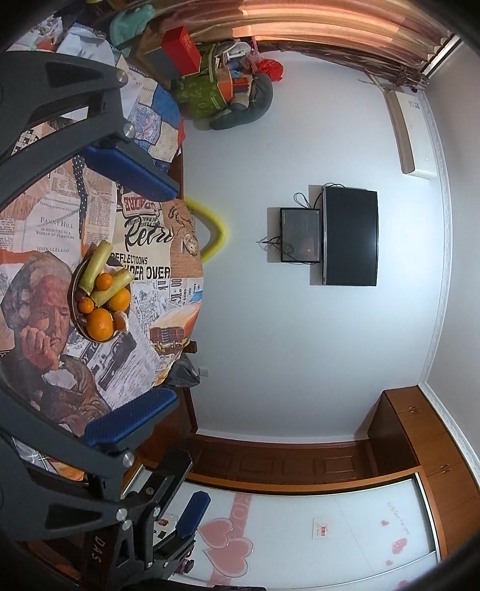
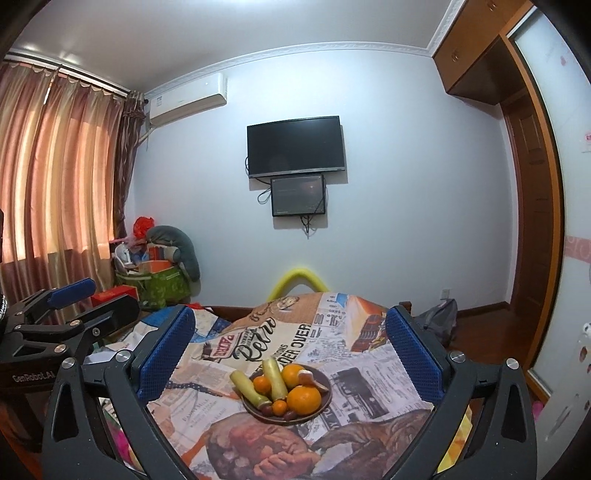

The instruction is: Organize fruits

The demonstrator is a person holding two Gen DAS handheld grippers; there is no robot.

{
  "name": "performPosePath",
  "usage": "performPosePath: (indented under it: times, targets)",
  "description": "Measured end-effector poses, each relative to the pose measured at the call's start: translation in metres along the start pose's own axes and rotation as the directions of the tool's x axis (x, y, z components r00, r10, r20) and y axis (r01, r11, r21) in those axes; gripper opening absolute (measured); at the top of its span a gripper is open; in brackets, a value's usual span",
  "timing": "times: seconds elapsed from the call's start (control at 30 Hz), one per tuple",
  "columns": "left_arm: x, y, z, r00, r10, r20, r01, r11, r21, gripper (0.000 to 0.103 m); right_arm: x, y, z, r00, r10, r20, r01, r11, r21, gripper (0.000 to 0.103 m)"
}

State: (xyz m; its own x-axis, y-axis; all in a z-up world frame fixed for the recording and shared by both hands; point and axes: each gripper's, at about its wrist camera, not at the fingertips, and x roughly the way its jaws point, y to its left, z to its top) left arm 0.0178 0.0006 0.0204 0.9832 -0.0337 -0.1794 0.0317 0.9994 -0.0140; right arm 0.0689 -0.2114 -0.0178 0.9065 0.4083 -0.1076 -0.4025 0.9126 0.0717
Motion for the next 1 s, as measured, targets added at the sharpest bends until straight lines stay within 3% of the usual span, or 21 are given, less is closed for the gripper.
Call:
performPosePath:
  times: [1.0]
  targets:
    - [0.0022,0.0037,-0.0009,1.0,-0.017,-0.01,0.017,1.0,-0.01,0.103,-0.0037,-0.0017,0.0007,1.0,-0.003,-0.009,0.003,1.0,0.0,0.103]
